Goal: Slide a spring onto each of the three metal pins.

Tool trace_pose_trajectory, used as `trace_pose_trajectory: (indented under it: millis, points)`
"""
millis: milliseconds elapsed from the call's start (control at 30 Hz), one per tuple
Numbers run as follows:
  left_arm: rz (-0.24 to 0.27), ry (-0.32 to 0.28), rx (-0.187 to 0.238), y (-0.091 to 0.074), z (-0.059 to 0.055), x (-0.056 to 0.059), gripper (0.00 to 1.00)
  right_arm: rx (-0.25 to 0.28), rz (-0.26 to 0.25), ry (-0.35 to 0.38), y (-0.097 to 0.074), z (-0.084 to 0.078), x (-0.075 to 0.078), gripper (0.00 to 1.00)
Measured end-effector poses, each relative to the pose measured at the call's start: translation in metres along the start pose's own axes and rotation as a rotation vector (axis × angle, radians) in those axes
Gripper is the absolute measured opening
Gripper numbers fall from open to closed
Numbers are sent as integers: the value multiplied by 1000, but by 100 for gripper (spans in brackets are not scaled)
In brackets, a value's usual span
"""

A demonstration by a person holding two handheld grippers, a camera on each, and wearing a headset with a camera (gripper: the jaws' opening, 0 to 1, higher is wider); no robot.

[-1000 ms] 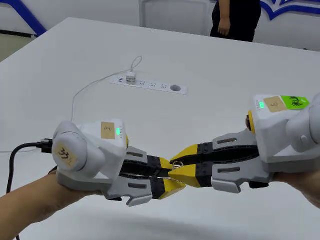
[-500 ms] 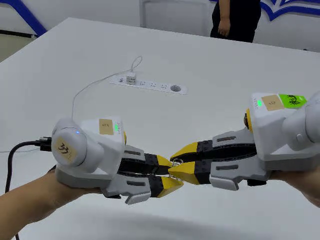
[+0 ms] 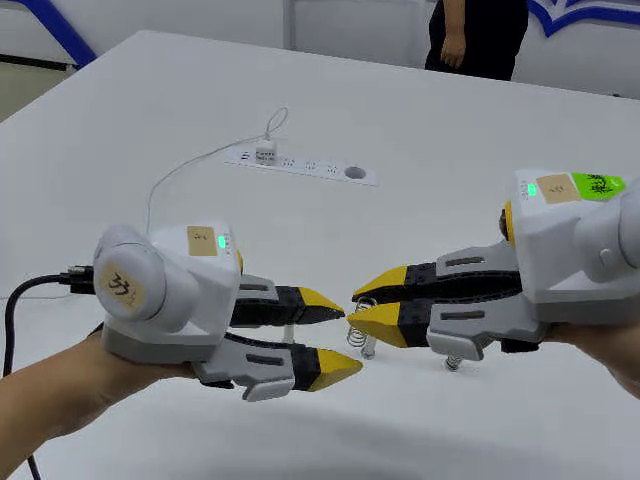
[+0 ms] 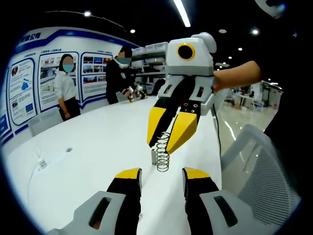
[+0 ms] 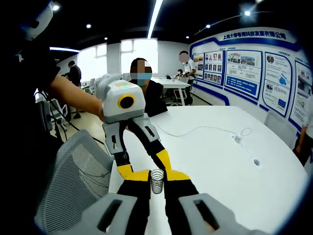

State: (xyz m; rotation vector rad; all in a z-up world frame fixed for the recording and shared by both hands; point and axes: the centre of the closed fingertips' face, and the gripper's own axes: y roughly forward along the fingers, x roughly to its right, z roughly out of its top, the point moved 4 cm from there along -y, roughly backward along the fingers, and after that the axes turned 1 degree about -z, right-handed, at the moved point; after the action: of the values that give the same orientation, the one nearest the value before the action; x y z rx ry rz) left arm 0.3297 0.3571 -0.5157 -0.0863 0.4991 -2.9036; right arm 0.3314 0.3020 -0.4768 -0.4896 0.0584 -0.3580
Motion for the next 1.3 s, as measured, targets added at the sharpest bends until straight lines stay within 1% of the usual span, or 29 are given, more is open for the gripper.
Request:
trace_pose_trajectory:
  millis: [67,200,300,367,467,567,700,767,900,967,1067,1167,1300]
  points:
    - [14,-1,-3,-1,-1,-3,39,-6,-13,3,0,-2,4,10]
    - [29,-9,-17,-4,-5,-7,42,-13,-37,8,-1,-7,10,10]
    - [41,-23,-14,-7,-7,-10,46,-14,-58,19,-1,-10,16,10]
    - [53,-22,-15,-8,-8,-12,48,-14,-69,28,-1,-12,20,10]
    - [69,-28,-5,-12,-8,-16,50,-16,-92,35,0,-15,27,10]
    - [85,-33,-9,-16,-10,-20,52,-20,-114,45,0,-19,35,10]
    - [100,-49,-7,-22,-13,-24,55,-22,-145,71,1,-25,46,10]
    - [107,-51,-4,-24,-14,-26,54,-23,-169,86,1,-28,52,10]
    - [117,-73,-6,-28,-17,-30,57,-19,-185,117,4,-35,59,10]
    - [118,-80,-10,-29,-19,-30,59,-25,-196,122,6,-39,61,10]
    - [117,-87,-6,-31,-20,-30,61,-32,-214,135,8,-45,65,10]
    - [116,-95,4,-33,-20,-30,64,-26,-233,169,11,-50,70,10]
    - [125,-99,-2,-35,-22,-31,69,-29,-265,218,14,-62,78,10]
